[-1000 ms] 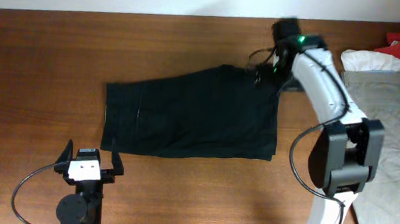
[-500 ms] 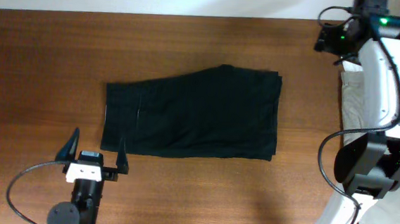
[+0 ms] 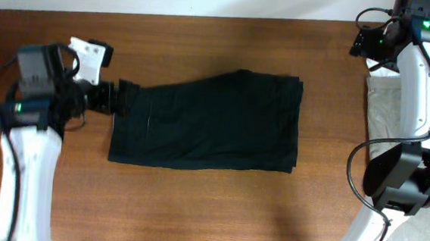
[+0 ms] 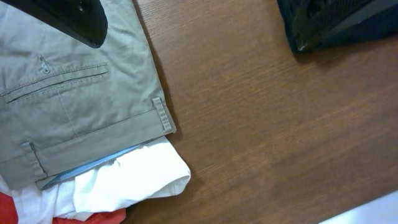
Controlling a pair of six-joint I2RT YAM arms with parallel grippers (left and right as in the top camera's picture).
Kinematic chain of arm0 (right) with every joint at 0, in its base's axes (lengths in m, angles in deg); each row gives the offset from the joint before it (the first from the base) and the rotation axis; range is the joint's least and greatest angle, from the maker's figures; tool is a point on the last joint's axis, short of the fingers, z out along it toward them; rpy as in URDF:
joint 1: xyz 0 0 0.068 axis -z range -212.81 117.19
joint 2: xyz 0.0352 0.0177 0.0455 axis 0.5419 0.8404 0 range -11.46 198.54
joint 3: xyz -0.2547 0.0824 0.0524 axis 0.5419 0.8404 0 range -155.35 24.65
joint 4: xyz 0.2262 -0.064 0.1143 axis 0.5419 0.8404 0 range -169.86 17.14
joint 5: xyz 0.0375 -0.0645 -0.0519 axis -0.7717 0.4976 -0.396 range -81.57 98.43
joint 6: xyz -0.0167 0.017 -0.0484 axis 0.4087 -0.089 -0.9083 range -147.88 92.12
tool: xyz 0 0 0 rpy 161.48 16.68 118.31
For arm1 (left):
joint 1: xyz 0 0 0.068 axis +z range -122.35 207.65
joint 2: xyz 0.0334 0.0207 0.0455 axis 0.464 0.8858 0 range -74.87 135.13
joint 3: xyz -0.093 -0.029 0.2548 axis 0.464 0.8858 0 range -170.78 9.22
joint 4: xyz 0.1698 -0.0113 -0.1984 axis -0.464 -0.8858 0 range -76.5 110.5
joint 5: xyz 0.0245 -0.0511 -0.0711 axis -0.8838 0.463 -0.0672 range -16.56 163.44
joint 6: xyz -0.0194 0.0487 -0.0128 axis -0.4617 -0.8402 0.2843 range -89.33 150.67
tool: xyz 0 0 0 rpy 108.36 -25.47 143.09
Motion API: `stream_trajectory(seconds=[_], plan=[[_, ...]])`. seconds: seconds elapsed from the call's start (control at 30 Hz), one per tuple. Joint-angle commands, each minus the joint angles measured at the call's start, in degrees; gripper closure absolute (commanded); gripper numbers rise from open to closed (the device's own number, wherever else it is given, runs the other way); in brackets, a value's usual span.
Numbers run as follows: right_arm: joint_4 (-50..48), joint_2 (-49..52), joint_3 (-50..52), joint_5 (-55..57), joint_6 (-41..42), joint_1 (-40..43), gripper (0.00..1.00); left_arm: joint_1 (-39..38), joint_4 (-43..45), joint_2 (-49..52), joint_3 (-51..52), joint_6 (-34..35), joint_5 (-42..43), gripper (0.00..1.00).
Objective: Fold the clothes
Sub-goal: 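Grasp the left end of the black shorts with the left gripper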
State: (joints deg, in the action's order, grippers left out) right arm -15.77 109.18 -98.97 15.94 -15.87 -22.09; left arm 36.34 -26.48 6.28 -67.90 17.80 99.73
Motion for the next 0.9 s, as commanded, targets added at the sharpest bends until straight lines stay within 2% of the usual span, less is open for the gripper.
stream_trajectory(seconds=[0.0, 0.2, 0.37, 0.63, 0.7, 0.77, 0.8, 0.87], plan=[[0.0, -0.6, -0.7, 0.7, 0.5, -0.2, 0.01, 0.2, -1.0, 9.9, -1.8, -0.3, -0.1, 0.01], [0.0, -0.6, -0.7, 0.7, 0.5, -0.2, 0.01, 5.9, -1.4, 25.7, -1.8, 0.2, -0.4, 0.01], [0.0, -0.6, -0.7, 0.7, 0.5, -0.2, 0.01, 11.6, -2.2, 33.6, -1.8, 0.1, 7.3, 0.01], [0.0, -0.6, -0.7, 0.7, 0.5, -0.2, 0.01, 11.1, -6.3, 42.8, -1.6, -3.1, 13.1, 0.02], [0.0, -0.6, -0.7, 0.7, 0.5, -0.2, 0.01, 11.1, -6.7, 44.5, -1.6, -3.1, 15.1, 0.11], [0.0, -0.6, -0.7, 0.7, 0.5, -0.2, 0.01, 11.1, -6.9, 45.2, -1.6, -3.1, 15.4, 0.11], [0.0, -0.6, -0.7, 0.7, 0.5, -0.2, 0.01, 11.1, -6.6, 45.3, -1.6, -3.1, 15.3, 0.18], [0.0, -0.6, -0.7, 0.7, 0.5, -0.2, 0.01, 11.1, -6.2, 45.3, -1.6, -3.1, 15.3, 0.58]])
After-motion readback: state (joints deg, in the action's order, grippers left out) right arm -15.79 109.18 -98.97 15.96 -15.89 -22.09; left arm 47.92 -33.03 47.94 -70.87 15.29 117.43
